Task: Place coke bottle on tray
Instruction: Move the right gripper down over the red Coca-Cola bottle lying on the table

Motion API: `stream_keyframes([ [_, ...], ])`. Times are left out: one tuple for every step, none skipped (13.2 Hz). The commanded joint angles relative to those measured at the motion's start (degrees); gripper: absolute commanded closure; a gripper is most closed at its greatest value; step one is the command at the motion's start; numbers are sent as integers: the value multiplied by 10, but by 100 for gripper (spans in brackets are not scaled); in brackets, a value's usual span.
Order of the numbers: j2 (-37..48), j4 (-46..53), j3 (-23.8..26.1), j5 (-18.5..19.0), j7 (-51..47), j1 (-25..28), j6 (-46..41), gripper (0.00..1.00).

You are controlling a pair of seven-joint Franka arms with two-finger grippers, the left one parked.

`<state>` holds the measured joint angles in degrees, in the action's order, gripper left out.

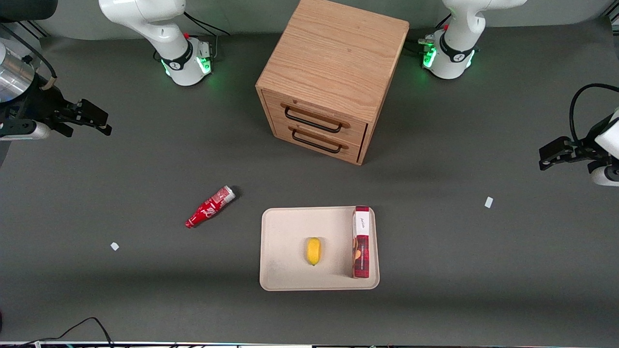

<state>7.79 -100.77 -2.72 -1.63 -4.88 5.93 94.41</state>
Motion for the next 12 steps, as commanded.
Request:
stream_keyframes([
  [-10, 19, -3, 11, -17, 6, -13, 0],
  [-14, 19, -3, 10, -25, 6, -13, 0],
  [-14, 18, -2, 11, -53, 7, -13, 0],
  [-20, 18, 7, 14, -96, 7, -12, 0],
  [-32, 18, 23, 17, -117, 7, -12, 0],
  [-44, 17, 33, 15, -123, 7, -4, 0],
  [-63, 18, 43, 9, -147, 7, 14, 0],
  [-80, 15, 47, 8, -194, 7, 36, 0],
  [-102, 13, 58, 8, -240, 7, 60, 0],
  [-125, 10, 74, 8, -288, 7, 82, 0],
  [-148, 5, 83, 8, -347, 7, 109, 0],
  [-168, -1, 97, 8, -396, 7, 132, 0],
])
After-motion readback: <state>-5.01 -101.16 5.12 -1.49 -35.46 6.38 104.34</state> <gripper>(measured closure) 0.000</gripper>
